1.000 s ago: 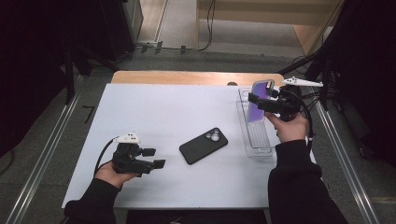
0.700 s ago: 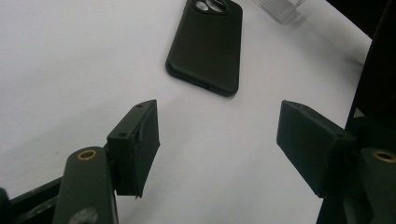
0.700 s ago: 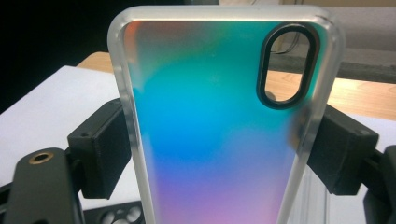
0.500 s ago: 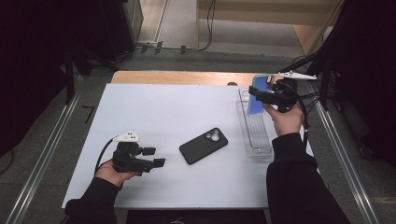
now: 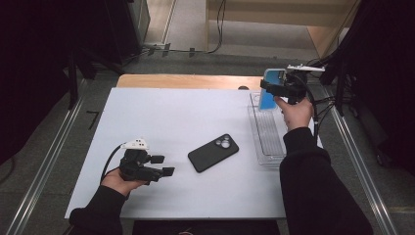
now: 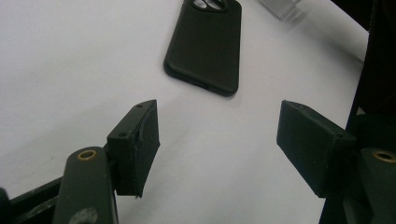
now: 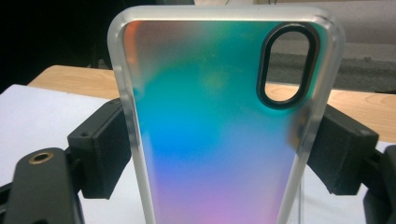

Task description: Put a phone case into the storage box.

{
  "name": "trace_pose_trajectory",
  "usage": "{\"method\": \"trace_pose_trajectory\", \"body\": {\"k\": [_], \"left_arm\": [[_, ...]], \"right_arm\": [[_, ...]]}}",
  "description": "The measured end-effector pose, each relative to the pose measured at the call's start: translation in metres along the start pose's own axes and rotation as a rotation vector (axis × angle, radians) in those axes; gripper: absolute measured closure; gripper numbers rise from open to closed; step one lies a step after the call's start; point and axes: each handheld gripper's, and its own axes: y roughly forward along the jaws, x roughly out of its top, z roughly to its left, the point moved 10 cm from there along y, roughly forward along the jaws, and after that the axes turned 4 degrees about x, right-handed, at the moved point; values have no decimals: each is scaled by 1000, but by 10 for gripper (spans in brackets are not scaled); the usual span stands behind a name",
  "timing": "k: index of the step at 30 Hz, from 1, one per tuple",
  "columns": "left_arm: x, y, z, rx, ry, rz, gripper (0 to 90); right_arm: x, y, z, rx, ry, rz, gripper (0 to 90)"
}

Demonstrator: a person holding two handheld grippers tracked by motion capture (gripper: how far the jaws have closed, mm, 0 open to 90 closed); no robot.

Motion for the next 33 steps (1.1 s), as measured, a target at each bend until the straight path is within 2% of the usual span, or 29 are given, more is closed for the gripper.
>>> {"method": "trace_pose_trajectory", "body": {"k": [7,12,14,16,18,20,24,29,33], "left_arm": [[0,0,0,-1,-2,-1,299],[0,0,0,-2,-2,2,300],[0,1,0,-1,-1,2,300],[0,1,0,-2,-1,2,300],[0,1,0,-5,-2,1,300],[0,1,-1,-4,-2,3,299],[0,1,-1,-5,-1,3,299],[-1,1,-1,-5,-2,2,299],[-1,1,-1,-6,0,4,299]], "right_arm": [[2,17,-8,-24,24,-4,152],[-4,31,-13,-64,15,10,152],[-5,36,-15,-63,18,2,152],[-8,42,-19,-81,12,8,151],[-12,48,-20,-80,18,18,151],[-16,53,-22,-80,39,39,150],[-23,62,-28,-133,16,59,149],[-29,69,-29,-136,19,78,148],[-27,71,-28,-134,32,61,147]]}}
